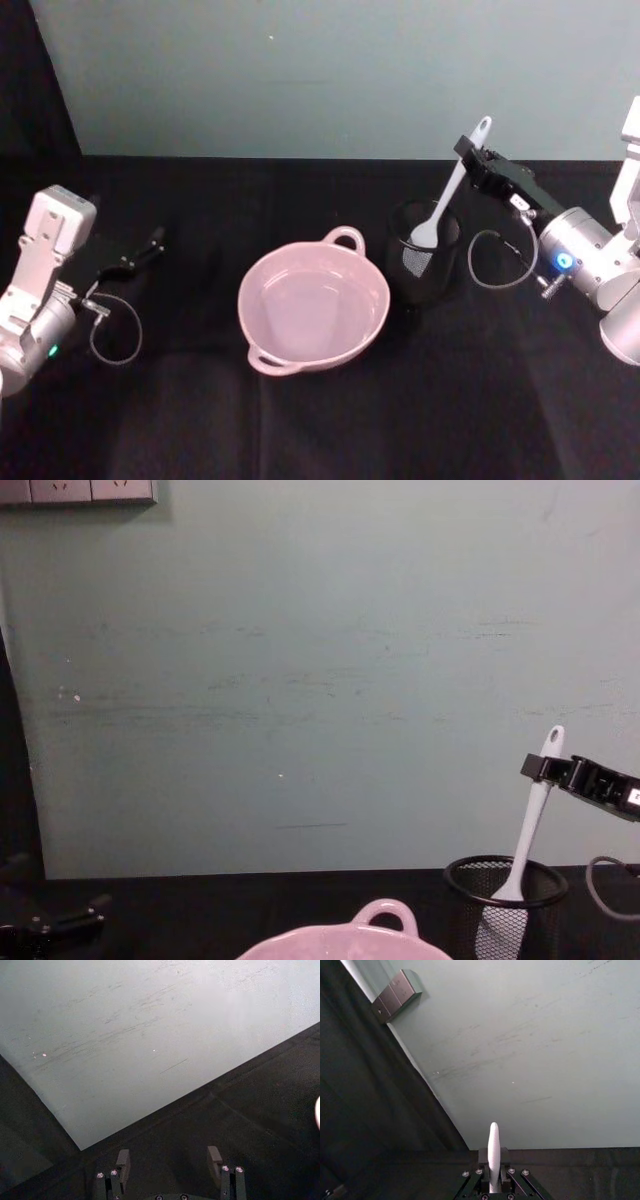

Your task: Use the one hand to pick up the spoon and stir the clear water in the bowl.

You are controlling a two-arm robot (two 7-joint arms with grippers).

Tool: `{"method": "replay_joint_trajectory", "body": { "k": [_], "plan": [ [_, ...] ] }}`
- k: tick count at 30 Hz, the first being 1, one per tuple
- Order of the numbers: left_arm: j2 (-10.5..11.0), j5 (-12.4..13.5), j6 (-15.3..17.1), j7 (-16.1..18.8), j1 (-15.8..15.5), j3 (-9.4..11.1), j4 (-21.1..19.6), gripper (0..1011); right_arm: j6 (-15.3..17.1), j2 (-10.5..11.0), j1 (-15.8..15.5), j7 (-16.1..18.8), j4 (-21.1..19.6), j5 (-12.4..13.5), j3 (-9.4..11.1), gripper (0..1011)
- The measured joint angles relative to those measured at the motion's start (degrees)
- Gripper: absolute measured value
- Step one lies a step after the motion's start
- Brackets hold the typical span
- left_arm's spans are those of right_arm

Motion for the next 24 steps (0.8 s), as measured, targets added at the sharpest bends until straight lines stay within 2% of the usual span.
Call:
{"method": "replay_joint_trajectory", "body": {
  "k": [24],
  "plan": [
    [0.0,0.0,0.0,0.0,0.0,0.0,0.0,1011,-1.3,0.0,-0.5,0.9,1.5,0.0,-0.6,116]
  ]
}}
